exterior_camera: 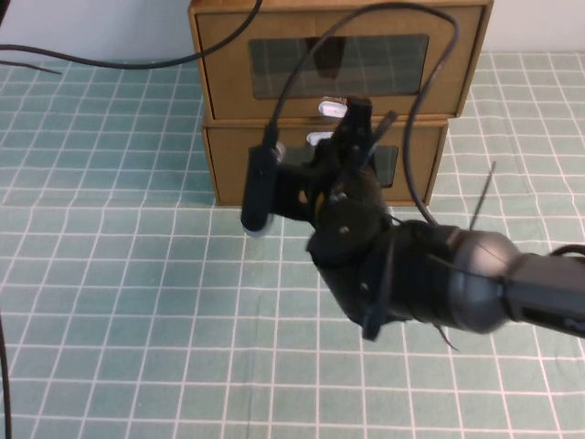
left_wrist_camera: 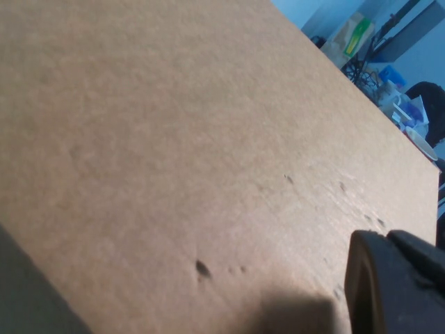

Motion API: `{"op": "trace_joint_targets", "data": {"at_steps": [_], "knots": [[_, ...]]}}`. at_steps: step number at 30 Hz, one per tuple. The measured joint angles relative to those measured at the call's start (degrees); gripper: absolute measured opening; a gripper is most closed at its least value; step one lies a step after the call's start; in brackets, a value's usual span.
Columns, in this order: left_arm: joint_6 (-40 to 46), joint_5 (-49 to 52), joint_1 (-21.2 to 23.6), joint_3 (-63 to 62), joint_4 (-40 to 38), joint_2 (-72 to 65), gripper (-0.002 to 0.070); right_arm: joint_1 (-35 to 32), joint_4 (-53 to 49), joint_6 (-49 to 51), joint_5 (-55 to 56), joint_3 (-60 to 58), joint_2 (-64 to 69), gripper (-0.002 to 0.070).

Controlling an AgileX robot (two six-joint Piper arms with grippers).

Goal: Open the shoe box
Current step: 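Pull the top drawer of the cardboard box fully open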

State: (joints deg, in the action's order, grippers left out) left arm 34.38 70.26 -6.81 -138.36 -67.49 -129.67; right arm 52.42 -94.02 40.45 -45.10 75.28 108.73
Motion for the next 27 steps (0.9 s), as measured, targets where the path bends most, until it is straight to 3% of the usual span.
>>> {"op": "trace_joint_targets", "data": {"at_steps": [6,12,27], "knots": [[-0.12,-0.13,-0.51,0.0,1.65,0.11,-0.0005,-1.45,-0.22,1.07,-0.6,6.47,3.03,0.0187],[-1.38,-1.55,-3.1,-0.11,8.28,0.96,-0.0006,-2.69,-0.25,1.84,-1.77,7.44,3.82,0.0312],[-4.12,0.91,-8.42,-10.05,21.13,0.23,-0.0005,-5.04,-0.25,3.0,-0.33,7.44,4.83,0.0333]]}}
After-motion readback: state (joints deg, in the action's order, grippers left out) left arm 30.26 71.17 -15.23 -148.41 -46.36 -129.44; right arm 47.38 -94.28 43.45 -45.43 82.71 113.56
